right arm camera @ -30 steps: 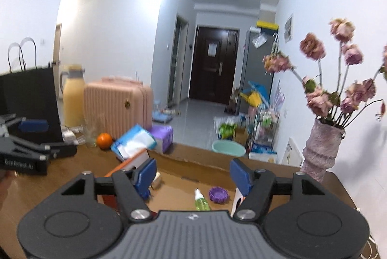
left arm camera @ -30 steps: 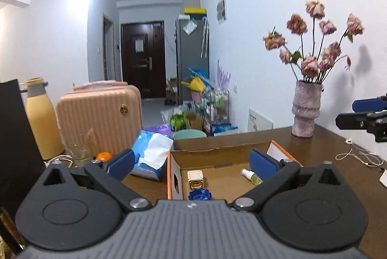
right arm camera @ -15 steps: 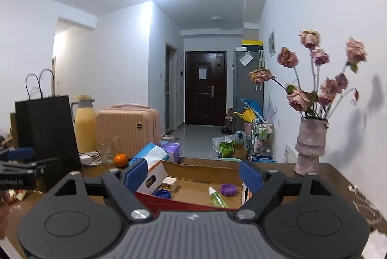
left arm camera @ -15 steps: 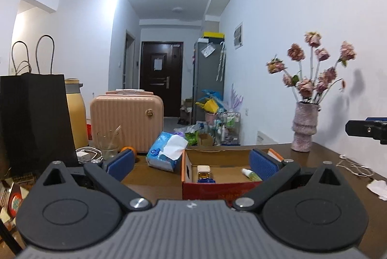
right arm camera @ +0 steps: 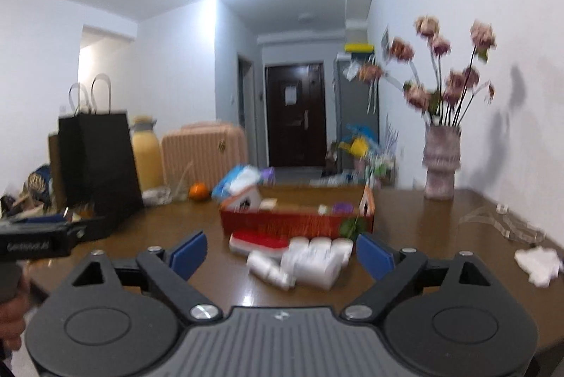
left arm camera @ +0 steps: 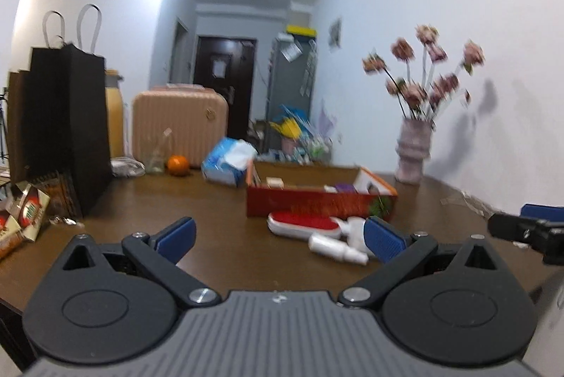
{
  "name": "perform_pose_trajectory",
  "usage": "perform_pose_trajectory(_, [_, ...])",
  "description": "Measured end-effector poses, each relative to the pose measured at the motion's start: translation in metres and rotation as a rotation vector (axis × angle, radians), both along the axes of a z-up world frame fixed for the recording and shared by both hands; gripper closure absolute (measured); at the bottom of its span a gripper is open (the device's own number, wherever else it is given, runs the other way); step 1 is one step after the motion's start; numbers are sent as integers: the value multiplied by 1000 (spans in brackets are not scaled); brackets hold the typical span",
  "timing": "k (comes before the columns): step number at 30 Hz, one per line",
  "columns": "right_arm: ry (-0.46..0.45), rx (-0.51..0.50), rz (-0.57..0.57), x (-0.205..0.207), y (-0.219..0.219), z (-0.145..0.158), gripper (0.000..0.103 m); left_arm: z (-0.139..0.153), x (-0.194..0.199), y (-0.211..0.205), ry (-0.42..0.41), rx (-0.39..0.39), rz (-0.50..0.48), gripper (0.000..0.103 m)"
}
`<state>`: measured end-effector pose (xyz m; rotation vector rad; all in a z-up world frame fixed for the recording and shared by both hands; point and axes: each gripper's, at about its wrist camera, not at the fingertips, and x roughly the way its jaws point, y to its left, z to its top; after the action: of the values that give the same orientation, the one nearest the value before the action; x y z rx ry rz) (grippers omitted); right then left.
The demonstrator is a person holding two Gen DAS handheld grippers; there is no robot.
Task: Organize rigid objects
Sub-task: 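Withdraw both tools from the box back toward the table items, then grasp the white lotion bottle with the left tool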
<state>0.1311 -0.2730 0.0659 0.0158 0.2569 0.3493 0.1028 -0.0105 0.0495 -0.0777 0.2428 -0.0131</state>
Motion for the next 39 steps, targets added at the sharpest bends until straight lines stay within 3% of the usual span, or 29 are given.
perform_pose_trajectory(9, [31,-8,-44,14,-3,-15,11,-18,24,-11,75,11,16,0])
perform_pose_trajectory(19, [95,1,-101,58,-24,-31,11,-32,87,-27,165,-2,39,0])
perform_pose_trajectory(28, [183,30,-104,116,-36,-49,18,-37,155,-53,207,24,-79,0])
perform_pose_trajectory(31, [216,41,-88,137,-34,-58,20,-40,178,-60,229,29,-144,5])
perform_pose_trajectory(34, [246,67,-70,157,-32,-64,30,-44,204,-64,258,35,-203,14])
perform_pose_trajectory(39, [305,128,-67,192,-32,-76,45,-50,250,-68,358,-18,-299,41])
